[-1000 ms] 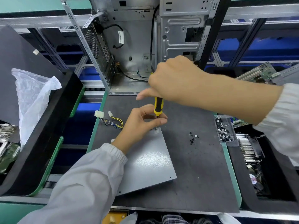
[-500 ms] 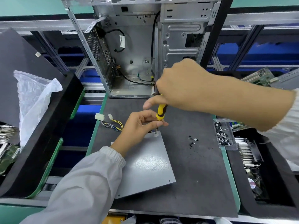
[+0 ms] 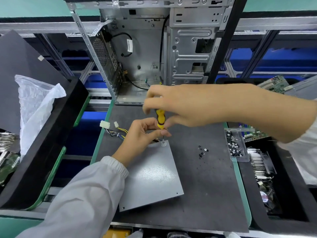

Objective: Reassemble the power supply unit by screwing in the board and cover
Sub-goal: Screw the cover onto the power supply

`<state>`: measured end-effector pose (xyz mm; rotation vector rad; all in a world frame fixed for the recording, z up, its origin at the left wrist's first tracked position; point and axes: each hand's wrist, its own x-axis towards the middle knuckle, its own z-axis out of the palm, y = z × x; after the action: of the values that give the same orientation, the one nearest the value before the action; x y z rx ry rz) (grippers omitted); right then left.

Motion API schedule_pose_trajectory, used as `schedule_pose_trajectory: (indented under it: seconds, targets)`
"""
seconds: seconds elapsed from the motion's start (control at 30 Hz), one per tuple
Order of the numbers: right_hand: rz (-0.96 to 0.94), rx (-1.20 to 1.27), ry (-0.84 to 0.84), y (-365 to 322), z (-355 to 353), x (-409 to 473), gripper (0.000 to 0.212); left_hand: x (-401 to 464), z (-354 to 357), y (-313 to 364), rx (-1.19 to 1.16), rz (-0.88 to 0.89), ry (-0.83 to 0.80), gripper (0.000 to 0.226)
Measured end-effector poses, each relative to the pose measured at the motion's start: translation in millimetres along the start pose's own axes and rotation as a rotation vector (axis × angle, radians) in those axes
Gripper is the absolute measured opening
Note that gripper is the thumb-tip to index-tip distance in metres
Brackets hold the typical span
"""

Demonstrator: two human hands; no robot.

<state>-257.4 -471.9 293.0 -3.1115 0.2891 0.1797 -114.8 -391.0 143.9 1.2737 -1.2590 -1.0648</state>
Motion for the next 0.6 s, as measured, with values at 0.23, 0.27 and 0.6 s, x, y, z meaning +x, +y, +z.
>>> schedule_pose_trajectory:
  seconds: [0.23,0.27,0.6]
  targets:
    - [0.254,-0.408,0.085,-8.9,-0.7,5.1,0.063,-2.1,4.4,2.4,0.099,0.032,-0.061,0.011]
    - [0.274,-0.414,0.112,-10.7,-0.9,4.7,0.064,-1.3,6.8,0.3,0.085,0.036,-0.024,0.012]
    - [0.236,-0.388,0.041,-2.1,0.8,6.9,0.058,0.6,1.9,-4.1,0.001,-0.017,-0.127,0.013]
